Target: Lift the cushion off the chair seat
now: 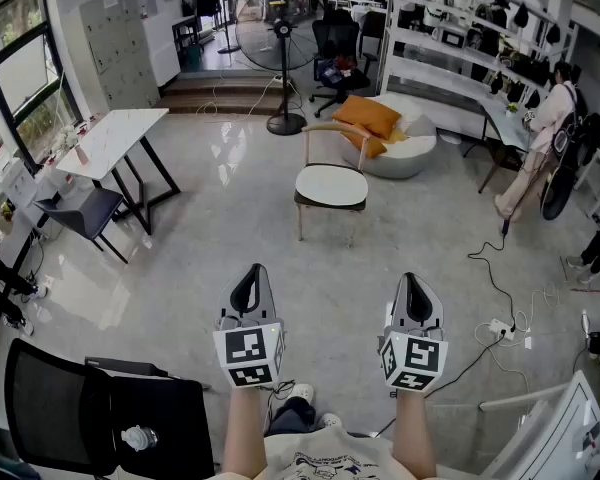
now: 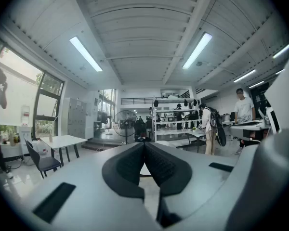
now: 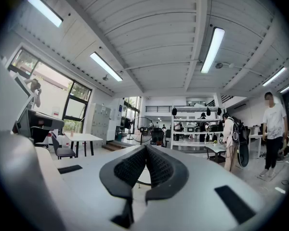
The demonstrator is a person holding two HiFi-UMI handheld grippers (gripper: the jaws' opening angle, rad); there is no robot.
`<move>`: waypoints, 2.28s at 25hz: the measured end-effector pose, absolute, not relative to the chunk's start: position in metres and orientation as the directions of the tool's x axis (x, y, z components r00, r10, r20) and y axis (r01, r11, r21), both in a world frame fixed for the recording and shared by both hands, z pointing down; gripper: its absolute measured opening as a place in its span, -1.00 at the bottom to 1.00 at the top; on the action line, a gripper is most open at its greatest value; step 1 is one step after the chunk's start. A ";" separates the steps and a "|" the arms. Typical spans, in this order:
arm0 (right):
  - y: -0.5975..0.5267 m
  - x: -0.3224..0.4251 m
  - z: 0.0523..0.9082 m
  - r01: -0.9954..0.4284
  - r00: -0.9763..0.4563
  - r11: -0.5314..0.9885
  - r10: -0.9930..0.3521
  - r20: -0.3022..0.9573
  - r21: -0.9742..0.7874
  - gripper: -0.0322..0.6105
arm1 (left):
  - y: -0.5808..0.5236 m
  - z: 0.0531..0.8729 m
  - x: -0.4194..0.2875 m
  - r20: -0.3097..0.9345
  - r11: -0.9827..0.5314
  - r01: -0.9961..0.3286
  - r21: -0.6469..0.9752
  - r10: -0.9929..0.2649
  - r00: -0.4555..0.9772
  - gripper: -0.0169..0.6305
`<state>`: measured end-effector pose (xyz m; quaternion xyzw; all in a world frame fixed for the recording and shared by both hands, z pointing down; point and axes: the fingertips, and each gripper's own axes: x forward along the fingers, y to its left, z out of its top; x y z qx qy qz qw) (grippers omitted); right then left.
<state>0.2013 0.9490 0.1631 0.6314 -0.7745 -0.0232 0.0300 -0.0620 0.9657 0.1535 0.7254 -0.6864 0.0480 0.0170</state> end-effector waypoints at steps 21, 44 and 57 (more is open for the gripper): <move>0.920 0.184 0.168 -0.972 -0.228 0.229 -0.974 0.009 0.059 -0.75 | 0.934 0.161 -0.077 0.087 -0.046 -0.999 -0.019 -0.995 0.044 -0.81; 0.804 0.127 0.209 -0.977 -0.210 0.212 -0.975 0.068 0.018 -0.25 | 0.804 0.198 -0.131 0.122 -0.101 -0.995 -0.005 -0.987 0.100 -0.23; 0.630 0.136 0.211 -0.966 -0.257 0.259 -0.964 0.065 0.018 -0.25 | 0.648 0.201 -0.128 0.128 -0.038 -0.999 -0.010 -0.991 0.036 -0.22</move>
